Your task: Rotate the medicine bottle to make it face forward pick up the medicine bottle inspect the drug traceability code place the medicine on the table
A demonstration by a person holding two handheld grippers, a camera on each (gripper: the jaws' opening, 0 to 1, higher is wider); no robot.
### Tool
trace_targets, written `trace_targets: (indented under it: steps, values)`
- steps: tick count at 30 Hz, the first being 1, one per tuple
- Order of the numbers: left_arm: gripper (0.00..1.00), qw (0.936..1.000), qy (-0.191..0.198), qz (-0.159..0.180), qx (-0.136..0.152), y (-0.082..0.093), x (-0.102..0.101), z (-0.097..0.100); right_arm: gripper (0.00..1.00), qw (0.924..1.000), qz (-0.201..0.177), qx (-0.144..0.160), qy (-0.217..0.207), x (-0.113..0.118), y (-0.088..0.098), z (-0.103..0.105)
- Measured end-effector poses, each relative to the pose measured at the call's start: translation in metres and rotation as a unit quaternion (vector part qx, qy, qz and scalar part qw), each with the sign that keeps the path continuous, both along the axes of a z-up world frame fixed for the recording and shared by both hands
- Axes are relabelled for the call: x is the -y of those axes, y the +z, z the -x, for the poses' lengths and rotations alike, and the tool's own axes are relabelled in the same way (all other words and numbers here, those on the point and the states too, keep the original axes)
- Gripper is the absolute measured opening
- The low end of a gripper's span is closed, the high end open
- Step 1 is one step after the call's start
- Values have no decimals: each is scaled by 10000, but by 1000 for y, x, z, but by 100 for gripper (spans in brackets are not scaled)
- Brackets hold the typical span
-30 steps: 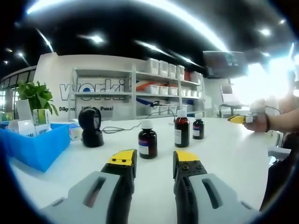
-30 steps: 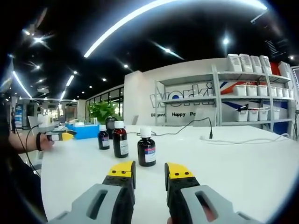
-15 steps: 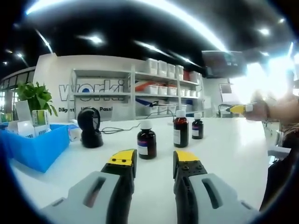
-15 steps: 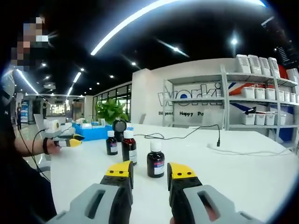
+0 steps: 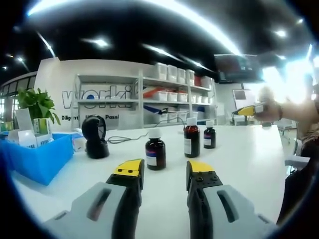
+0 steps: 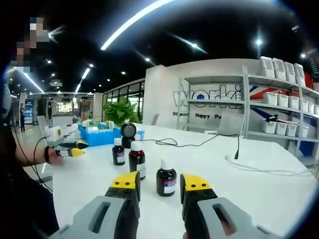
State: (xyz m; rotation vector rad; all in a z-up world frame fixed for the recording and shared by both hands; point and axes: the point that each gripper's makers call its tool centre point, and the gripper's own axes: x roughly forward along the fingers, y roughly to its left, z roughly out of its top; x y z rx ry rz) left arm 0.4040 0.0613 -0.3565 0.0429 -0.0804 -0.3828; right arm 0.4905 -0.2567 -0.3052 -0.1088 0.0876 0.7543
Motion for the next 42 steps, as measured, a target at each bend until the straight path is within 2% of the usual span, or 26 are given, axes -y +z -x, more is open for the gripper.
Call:
trace_targets:
  steps: [14, 20, 26, 30, 39, 41, 42]
  values:
    - [26, 10000, 20, 1, -38, -2, -1, -2, 29, 9992, 356, -107, 143, -21, -3, -19]
    - [26, 10000, 11, 23, -23, -1, -2, -1, 29, 9991, 301, -209, 203, -26, -6, -25]
    - [26, 10000, 5, 25, -32, -1, -2, -1, 30, 9985, 444, -205, 262, -31, -9, -35]
    - [26, 10000, 17, 19, -35, -1, -2, -1, 30, 9966, 703, -256, 351, -32, -17, -47]
    - [26, 10000, 36, 16, -44, -2, -2, -1, 32, 9951, 814, -368, 425, -42, -28, -52]
    - [26, 10000, 33, 8, -51, -2, -2, -1, 33, 9948, 821, -385, 454, -42, -29, -57]
    - [26, 10000, 35, -1, -55, -2, -2, -1, 33, 9948, 811, -401, 464, -42, -29, -68]
